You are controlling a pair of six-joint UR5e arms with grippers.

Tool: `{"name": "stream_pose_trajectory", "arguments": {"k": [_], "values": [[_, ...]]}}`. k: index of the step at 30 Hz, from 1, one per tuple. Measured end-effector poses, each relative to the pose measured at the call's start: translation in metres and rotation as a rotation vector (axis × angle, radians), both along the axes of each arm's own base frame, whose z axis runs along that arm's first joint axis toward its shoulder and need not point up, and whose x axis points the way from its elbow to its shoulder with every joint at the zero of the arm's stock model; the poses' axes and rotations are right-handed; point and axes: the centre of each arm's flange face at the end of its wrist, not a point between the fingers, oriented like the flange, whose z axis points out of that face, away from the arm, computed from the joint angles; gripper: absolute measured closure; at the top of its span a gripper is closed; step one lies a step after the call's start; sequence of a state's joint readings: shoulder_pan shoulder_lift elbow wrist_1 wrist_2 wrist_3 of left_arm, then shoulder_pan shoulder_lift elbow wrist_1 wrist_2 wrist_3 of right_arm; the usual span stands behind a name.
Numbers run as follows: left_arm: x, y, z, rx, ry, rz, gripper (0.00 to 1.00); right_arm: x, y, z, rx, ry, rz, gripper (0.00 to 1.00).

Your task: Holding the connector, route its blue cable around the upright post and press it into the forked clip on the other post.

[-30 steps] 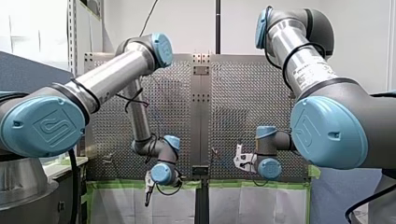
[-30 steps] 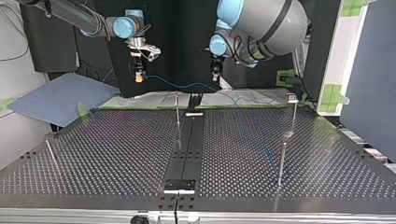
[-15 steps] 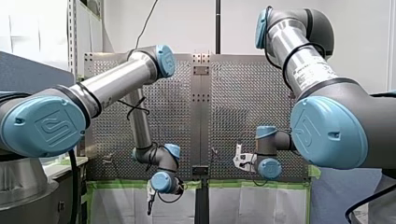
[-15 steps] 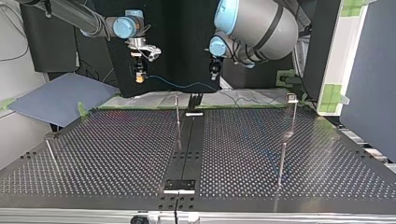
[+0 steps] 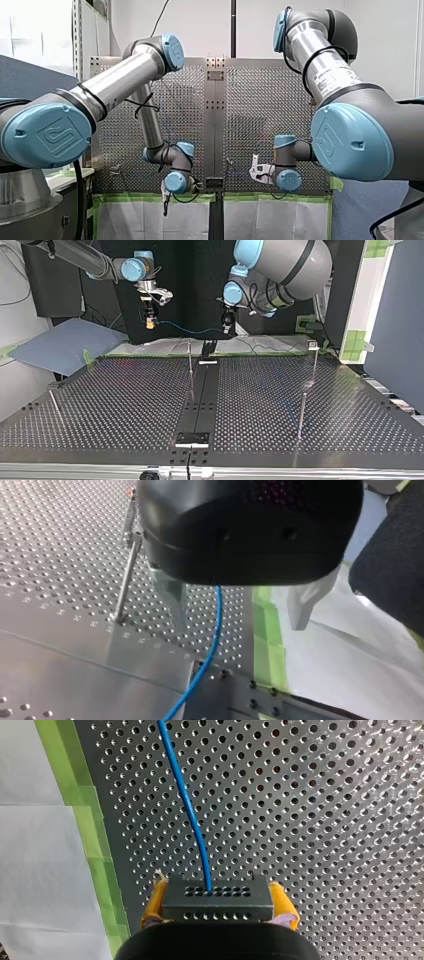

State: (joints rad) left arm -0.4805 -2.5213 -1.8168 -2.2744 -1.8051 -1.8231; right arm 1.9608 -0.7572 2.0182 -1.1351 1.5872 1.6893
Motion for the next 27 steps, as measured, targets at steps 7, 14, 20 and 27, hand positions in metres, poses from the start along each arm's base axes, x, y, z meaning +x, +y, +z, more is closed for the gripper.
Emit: {"name": "stream_pose_trajectory", "arguments": {"k": [7,14,20,27], "values": [[0.002,-0.003,0.001,-0.020,-0.017,-0.009,0.00,0.001,0.001,0.000,0.002,-0.001,0.002,1.00],[0.004,-0.008,0.002,-0.083,-0.018,-0.034,0.00,0.001,0.001,0.000,0.003,-0.004,0.003,1.00],[0.012,-0.011,-0.006,-0.103,-0.007,-0.034,0.00,0.002,0.002,0.000,0.002,-0.003,0.014,1.00],[0.026,-0.014,-0.023,-0.141,-0.006,-0.028,0.00,0.004,0.002,0.000,0.000,-0.005,0.030,1.00]]}}
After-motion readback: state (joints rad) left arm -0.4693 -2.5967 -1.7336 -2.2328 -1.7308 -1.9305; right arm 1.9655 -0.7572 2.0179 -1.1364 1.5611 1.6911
